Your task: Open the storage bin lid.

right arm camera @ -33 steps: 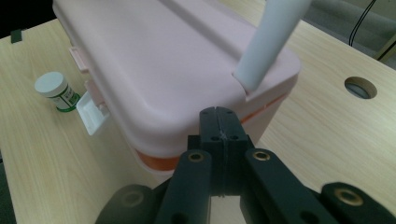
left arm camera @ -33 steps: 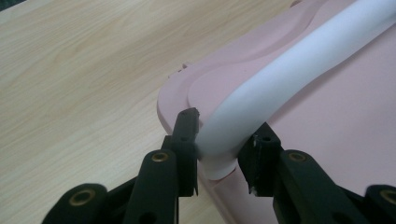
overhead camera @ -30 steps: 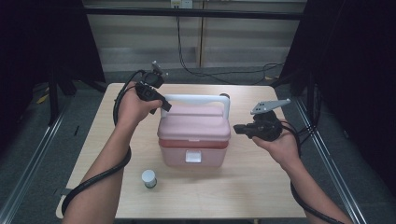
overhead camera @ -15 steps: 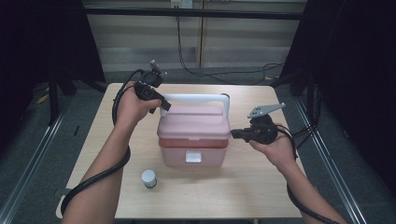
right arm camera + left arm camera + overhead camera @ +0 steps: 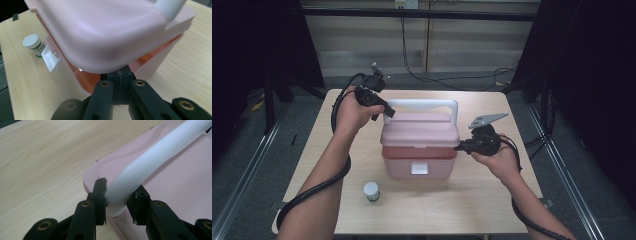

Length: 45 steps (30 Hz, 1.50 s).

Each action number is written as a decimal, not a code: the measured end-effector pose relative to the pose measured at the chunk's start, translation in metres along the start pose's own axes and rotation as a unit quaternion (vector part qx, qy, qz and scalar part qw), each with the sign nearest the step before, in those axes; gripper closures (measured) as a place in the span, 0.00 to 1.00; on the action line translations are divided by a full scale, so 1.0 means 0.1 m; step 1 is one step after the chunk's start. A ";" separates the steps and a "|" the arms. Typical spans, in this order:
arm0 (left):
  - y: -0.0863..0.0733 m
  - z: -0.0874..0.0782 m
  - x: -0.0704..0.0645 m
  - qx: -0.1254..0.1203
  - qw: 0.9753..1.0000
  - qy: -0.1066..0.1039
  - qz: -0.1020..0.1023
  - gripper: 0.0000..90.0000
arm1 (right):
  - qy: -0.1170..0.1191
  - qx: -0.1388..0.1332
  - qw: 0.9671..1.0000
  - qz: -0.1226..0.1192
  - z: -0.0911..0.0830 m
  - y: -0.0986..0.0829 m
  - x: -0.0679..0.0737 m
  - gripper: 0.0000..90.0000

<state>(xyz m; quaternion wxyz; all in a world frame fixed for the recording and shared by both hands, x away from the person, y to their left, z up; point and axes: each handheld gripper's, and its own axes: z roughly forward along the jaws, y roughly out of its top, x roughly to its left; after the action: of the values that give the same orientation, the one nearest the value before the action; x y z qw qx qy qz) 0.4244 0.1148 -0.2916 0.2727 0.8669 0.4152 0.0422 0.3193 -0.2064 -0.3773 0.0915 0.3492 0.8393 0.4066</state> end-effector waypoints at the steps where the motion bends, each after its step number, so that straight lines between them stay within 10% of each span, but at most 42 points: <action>1: 0.00 0.00 0.00 -0.001 1.000 -0.001 0.000 0.77 | 0.001 0.001 1.000 -0.002 0.02 0.00 0.01 1.00; 45: -0.28 -0.16 0.14 -0.027 1.000 0.006 0.011 0.58 | -0.017 -0.022 1.000 0.003 -0.08 0.15 0.01 1.00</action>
<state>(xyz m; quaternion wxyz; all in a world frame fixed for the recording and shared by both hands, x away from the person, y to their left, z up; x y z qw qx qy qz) 0.4097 0.1461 -0.2944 0.2933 0.8635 0.4056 0.0621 0.3232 -0.2040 -0.3607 0.1121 0.3560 0.8276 0.4192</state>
